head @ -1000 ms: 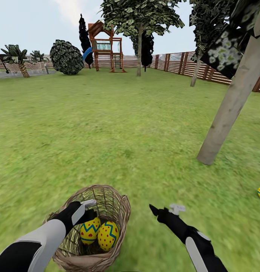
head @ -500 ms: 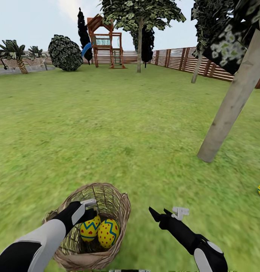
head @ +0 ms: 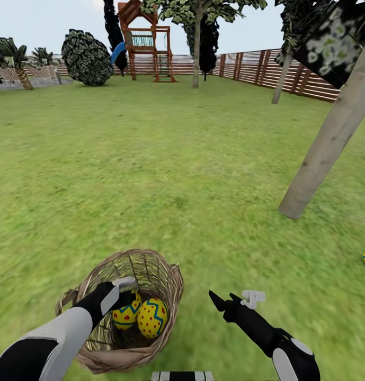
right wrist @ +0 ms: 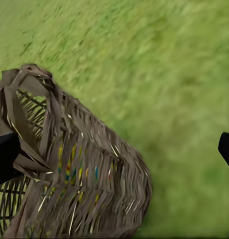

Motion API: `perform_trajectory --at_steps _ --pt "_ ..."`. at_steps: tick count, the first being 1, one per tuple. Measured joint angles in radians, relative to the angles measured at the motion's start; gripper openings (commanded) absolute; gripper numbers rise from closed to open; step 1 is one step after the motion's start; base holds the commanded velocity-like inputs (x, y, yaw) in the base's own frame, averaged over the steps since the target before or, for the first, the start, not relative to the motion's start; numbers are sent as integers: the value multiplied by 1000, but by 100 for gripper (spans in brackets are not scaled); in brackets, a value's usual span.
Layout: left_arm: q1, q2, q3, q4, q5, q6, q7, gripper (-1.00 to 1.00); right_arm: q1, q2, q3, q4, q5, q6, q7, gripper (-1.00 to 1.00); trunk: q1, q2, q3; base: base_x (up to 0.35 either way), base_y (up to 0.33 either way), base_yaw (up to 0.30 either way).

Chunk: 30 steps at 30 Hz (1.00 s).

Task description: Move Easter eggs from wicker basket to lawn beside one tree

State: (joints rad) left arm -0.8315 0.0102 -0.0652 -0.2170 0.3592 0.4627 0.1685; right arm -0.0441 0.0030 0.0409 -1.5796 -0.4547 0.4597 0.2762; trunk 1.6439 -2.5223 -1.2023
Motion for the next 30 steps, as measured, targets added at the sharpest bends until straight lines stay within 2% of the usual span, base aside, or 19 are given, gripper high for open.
perform_trajectory --at_steps 5,12,19,30 --pt "0 0 0 0 0 -16 0 100 0 0 0 1 1 0 0 100 2 -1 -19 0 0 0" --pt "0 0 1 0 0 -22 1 100 0 0 0 4 1 1 -1 100 2 -1 -19 0 0 0" --pt "-1 0 3 -1 1 -24 2 100 0 0 0 6 2 2 -1 100 5 -3 -46 0 0 0" --pt "-3 0 4 -1 2 -36 2 100 0 1 1 9 3 2 -1 100 5 -3 -47 0 0 0"
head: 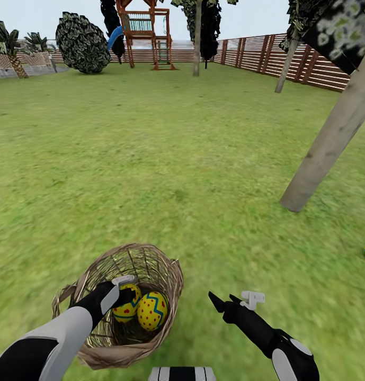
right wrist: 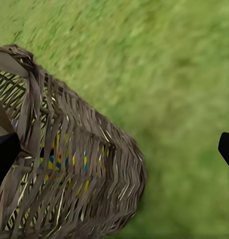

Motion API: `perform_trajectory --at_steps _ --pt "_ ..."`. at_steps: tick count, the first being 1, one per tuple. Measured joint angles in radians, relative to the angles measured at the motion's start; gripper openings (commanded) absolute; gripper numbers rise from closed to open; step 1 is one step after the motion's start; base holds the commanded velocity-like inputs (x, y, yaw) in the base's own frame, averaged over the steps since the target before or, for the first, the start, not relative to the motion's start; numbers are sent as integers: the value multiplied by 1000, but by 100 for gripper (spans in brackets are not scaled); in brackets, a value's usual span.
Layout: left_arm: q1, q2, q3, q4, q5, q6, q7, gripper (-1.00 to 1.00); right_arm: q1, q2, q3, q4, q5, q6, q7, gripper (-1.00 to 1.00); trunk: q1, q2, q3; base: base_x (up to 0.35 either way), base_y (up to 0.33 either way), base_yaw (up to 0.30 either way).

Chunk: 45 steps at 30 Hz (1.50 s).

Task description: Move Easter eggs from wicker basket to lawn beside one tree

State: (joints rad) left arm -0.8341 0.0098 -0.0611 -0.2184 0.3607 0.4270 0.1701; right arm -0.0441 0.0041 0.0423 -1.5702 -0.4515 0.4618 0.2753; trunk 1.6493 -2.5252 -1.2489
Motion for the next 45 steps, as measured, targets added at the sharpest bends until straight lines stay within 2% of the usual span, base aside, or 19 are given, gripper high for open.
perform_trajectory --at_steps 5,12,16,27,33,45 --pt "0 0 1 -1 1 -5 0 100 0 0 0 0 1 0 -1 100 0 0 0 0 0 0" --pt "-2 0 1 -1 1 -41 0 100 0 0 0 0 0 0 -1 100 3 -2 -27 0 0 0" --pt "-3 0 1 -2 5 -62 1 100 0 0 0 1 0 0 -1 100 3 -2 -27 0 0 0" --pt "-4 0 1 -38 8 -68 5 100 0 0 -1 3 0 0 -4 100 3 -2 -27 0 0 0" --pt "-4 0 1 -44 8 -68 3 100 0 0 -1 3 2 0 -7 100 6 -3 -50 0 0 0" --pt "-4 0 1 -47 8 -68 1 100 0 1 0 3 6 0 -8 100 6 -3 -50 0 0 0"
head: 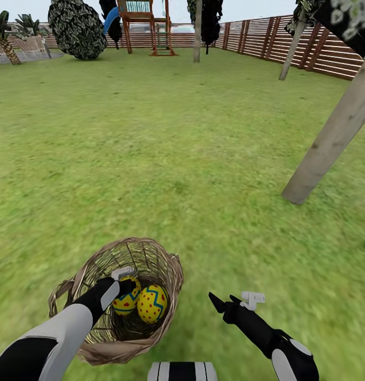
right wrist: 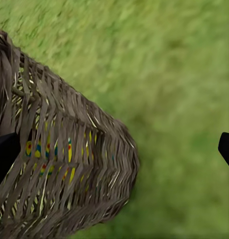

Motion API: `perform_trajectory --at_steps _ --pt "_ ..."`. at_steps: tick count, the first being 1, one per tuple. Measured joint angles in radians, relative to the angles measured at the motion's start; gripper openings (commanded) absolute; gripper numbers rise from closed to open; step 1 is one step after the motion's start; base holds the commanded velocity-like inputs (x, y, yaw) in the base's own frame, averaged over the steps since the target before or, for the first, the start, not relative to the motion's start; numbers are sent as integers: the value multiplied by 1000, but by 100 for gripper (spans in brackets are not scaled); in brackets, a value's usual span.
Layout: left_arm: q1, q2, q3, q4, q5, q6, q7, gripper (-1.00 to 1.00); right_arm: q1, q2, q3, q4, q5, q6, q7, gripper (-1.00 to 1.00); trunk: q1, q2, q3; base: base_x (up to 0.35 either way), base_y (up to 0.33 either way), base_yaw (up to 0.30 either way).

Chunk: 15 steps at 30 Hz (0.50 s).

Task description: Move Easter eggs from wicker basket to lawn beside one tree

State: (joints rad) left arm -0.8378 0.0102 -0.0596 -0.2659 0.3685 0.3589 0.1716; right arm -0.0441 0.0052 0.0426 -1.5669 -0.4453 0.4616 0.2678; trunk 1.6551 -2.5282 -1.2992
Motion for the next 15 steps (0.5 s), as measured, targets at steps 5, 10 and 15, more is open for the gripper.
perform_trajectory --at_steps 5,10,15 --pt "0 0 0 0 0 0 0 100 0 0 0 0 0 0 0 100 2 -1 -15 0 0 0" --pt "0 0 0 0 0 0 -1 100 0 0 0 0 0 0 0 100 2 -1 -15 0 0 0" --pt "0 0 0 0 0 0 -2 100 0 0 0 0 0 0 0 100 2 -1 -15 0 0 0"
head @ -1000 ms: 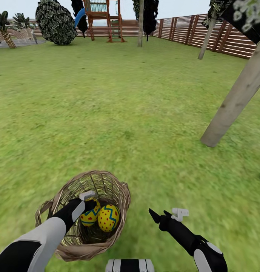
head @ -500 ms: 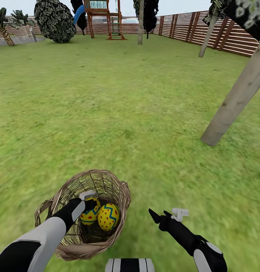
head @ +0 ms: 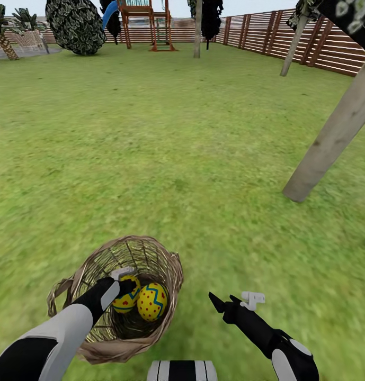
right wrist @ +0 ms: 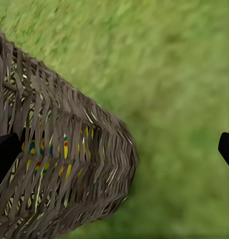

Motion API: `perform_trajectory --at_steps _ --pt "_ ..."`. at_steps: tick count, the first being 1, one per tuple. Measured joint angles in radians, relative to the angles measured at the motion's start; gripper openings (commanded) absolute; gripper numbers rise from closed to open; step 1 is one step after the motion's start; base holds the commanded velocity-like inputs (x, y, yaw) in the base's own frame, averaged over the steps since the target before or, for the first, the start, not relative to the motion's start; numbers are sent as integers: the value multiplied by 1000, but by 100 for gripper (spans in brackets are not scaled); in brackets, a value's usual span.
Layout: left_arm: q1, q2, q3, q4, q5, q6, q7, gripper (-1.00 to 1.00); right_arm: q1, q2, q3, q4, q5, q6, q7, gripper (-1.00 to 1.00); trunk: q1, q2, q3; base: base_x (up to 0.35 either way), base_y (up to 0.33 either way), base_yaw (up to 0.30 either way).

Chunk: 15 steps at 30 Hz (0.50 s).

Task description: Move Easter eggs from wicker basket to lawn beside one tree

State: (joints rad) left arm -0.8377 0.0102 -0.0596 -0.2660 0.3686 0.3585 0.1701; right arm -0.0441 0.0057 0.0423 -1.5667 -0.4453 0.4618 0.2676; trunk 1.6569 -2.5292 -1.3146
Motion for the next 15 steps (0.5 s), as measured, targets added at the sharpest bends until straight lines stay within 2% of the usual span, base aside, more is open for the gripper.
perform_trajectory --at_steps 15 --pt "0 0 0 0 1 -1 0 100 0 0 0 1 0 0 0 100 0 0 0 0 0 0"
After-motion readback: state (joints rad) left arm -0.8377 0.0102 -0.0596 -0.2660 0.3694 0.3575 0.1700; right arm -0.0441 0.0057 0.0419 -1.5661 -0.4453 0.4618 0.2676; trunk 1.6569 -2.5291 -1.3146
